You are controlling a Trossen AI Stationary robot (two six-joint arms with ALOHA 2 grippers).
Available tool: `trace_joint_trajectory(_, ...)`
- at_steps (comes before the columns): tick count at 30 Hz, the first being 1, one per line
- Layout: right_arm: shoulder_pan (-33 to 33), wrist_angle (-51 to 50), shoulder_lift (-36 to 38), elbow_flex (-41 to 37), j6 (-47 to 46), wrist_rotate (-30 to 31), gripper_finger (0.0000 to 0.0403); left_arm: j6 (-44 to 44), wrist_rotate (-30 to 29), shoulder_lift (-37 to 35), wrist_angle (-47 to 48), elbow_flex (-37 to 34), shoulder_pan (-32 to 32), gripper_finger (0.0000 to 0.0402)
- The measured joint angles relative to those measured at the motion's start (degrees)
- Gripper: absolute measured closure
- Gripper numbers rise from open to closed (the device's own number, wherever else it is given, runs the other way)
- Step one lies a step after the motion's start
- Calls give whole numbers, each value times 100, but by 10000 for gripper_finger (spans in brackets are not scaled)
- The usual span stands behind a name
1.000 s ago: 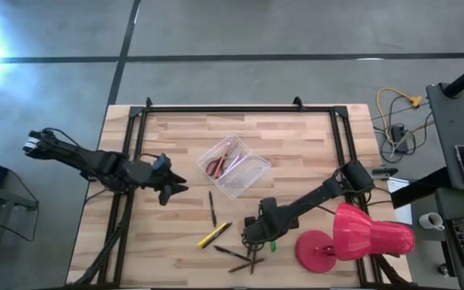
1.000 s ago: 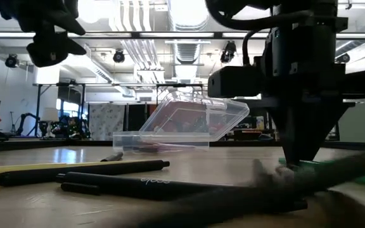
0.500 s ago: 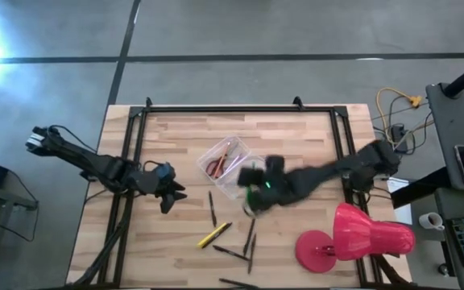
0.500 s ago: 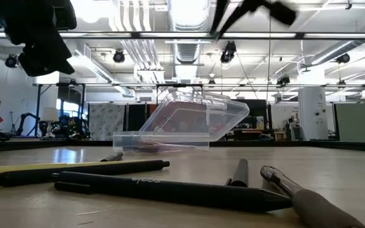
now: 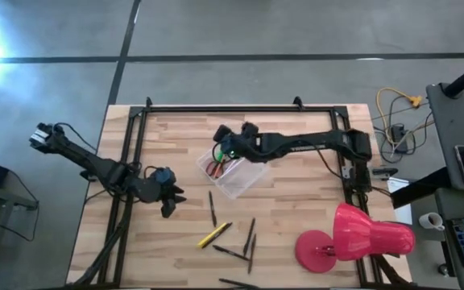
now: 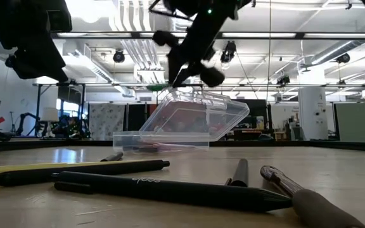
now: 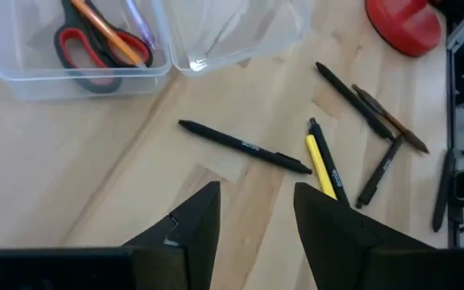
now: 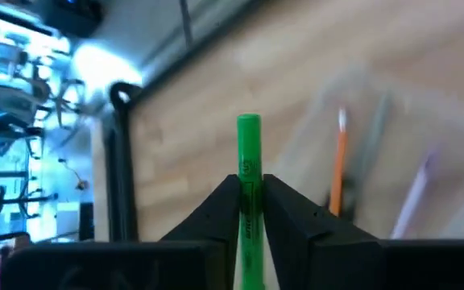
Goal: Pick & place school supplies into a supply box
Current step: Put the green pen into the transparent supply box, then put the black pen into the transparent supply box
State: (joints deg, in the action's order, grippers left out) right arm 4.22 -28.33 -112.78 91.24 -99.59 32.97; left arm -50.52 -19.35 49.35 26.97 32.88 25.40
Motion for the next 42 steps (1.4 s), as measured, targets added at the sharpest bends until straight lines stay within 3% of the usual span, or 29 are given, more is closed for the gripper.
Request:
trace_joint_trajectory(4, -37, 152, -515, 8, -653, -549, 328, -126, -237, -31, 162, 0, 95, 258)
trace_joint_trajectory(9, -94, 114, -683, 50, -564, -953, 299, -127, -243, -51, 201, 0, 95, 258)
trace_joint_trajectory(12, -250, 76, -509, 48, 471, -951, 286, -129, -186, -55, 198, 0, 107, 258)
trace_joint_trajectory(17, -837, -263, 191, 152, 3282, -1229, 270, 108, -149, -11, 65, 0, 331, 258)
trace_joint_trajectory(21, -1555, -1198, 556, 142, 3957, -1377, 267, 853, -101, 280, -649, 0, 631, 258)
trace_joint_trajectory(26, -2380, -2315, 797, 137, 3664, -1356, 266, 2029, 28, 1114, -2418, 0, 1023, 259)
trace_joint_trajectory(29, -2814, -2773, 816, 133, 3302, -1351, 266, 2133, 37, 1717, -3010, 98, 1063, 259)
trace_joint_trajectory(36, -3728, -3454, 819, 133, 2800, -1333, 266, 2290, 290, 3358, -2986, 1310, 1369, 259)
trace_joint_trajectory(42, -4494, -3770, 816, 131, 2065, -1017, 266, 2858, 227, 5005, -1589, 3203, 1857, 258)
